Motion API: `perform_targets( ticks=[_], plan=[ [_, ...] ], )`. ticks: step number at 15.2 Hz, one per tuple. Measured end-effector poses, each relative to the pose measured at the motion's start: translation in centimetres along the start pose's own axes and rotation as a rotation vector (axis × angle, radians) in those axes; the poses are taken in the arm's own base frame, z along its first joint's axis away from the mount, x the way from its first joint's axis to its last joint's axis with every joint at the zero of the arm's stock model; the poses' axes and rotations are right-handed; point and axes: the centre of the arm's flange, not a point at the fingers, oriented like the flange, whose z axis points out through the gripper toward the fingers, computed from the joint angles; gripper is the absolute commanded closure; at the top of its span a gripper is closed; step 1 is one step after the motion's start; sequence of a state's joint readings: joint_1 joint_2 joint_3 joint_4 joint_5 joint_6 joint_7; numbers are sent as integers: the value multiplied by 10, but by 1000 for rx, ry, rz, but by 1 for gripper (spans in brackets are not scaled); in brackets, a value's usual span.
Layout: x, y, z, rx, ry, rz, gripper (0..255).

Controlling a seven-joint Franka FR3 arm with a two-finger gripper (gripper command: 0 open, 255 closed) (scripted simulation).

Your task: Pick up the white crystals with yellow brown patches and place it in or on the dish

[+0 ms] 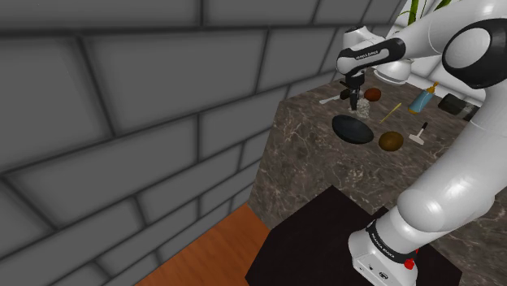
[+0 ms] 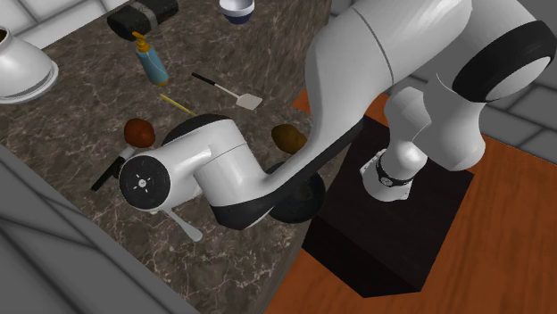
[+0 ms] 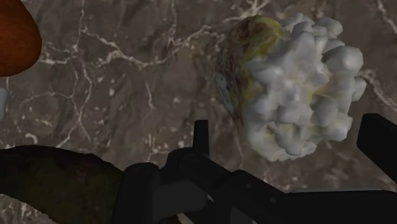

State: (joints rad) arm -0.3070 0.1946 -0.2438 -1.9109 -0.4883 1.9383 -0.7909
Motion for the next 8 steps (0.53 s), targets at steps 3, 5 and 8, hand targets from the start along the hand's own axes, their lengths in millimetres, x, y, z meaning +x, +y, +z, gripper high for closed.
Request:
perform_targets(
  ticks=[3,5,8],
  plan=[
    [0,0,2,0,0,0,0],
    [0,0,3,0,1,0,0],
    [0,0,2,-2,1,0,255]
  ],
)
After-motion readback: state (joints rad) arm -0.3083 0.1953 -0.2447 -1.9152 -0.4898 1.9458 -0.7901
